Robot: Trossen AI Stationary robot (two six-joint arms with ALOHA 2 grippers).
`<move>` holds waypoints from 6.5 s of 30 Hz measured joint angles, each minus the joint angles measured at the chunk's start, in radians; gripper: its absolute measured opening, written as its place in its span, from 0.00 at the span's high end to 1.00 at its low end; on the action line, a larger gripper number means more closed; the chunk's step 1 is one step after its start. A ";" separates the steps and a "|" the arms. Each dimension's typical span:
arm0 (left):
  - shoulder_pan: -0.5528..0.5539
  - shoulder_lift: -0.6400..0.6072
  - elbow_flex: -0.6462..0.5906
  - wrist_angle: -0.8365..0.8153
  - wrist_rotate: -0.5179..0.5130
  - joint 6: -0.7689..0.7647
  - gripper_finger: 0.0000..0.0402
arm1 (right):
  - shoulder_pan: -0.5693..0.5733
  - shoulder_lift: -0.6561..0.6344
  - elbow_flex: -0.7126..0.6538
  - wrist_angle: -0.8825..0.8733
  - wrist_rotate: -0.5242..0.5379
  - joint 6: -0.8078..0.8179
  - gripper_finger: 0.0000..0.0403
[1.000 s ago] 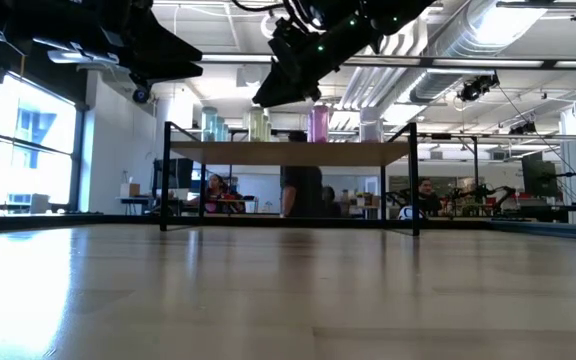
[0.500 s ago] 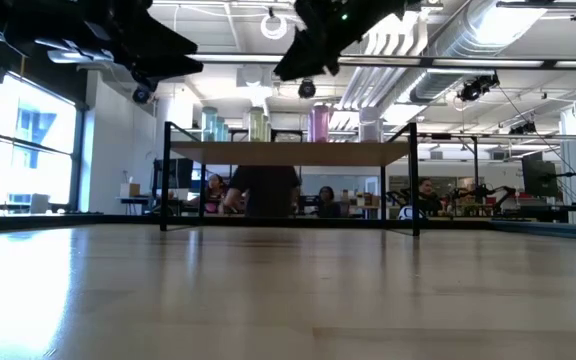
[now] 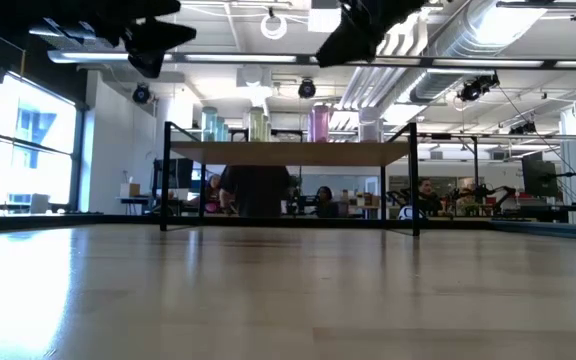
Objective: Pick and place medicine bottles onto shelf by color
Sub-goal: Adjust the white pill bottle on the shelf, then return to Home Position
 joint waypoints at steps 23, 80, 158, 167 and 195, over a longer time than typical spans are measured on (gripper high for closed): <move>-0.129 -0.232 0.000 -0.008 -0.119 -0.016 0.55 | 0.049 -0.900 -0.777 0.311 0.009 0.217 0.64; -0.129 -0.793 -0.296 -0.361 -0.279 -0.003 0.55 | 0.116 -0.596 -0.481 0.181 0.379 0.377 0.64; -0.129 -0.793 -0.295 -0.307 -0.275 0.008 0.55 | 0.079 -0.089 -0.135 -0.148 0.350 0.461 1.00; -0.129 -0.793 -0.295 -0.265 -0.275 -0.030 0.55 | 0.182 -0.166 -0.135 -0.134 0.279 0.308 1.00; -0.129 -0.793 -0.295 -0.205 -0.275 -0.004 0.46 | 0.259 -0.373 -0.186 -0.227 0.214 0.288 0.95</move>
